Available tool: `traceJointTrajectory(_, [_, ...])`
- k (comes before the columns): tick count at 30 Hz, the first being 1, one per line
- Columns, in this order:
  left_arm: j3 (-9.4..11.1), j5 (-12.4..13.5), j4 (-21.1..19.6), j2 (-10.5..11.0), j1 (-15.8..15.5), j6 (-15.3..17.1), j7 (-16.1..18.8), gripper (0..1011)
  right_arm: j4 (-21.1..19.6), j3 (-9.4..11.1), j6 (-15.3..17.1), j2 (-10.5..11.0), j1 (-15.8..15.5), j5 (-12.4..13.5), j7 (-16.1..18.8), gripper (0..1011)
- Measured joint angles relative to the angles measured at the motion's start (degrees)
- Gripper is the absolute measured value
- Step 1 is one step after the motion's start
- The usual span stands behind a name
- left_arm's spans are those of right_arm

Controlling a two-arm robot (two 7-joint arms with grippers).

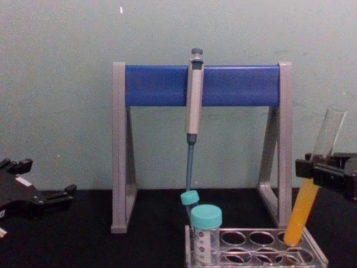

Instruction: Pick up the test tube from the test tube rack, shake it, then place it back into the test tube rack.

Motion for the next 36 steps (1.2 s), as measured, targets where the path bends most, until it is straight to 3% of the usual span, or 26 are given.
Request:
traceJointTrajectory(20, [0.0,0.0,0.0,0.0,0.0,0.0,0.0,1001,2.2,-1.3,-0.1,-0.6,1.3,-0.8,0.1,223])
traceJointTrajectory(36, [0.0,0.0,0.0,0.0,0.0,0.0,0.0,1002,3.7,-2.4,2.7,-1.3,3.3,-1.7,-0.2,224])
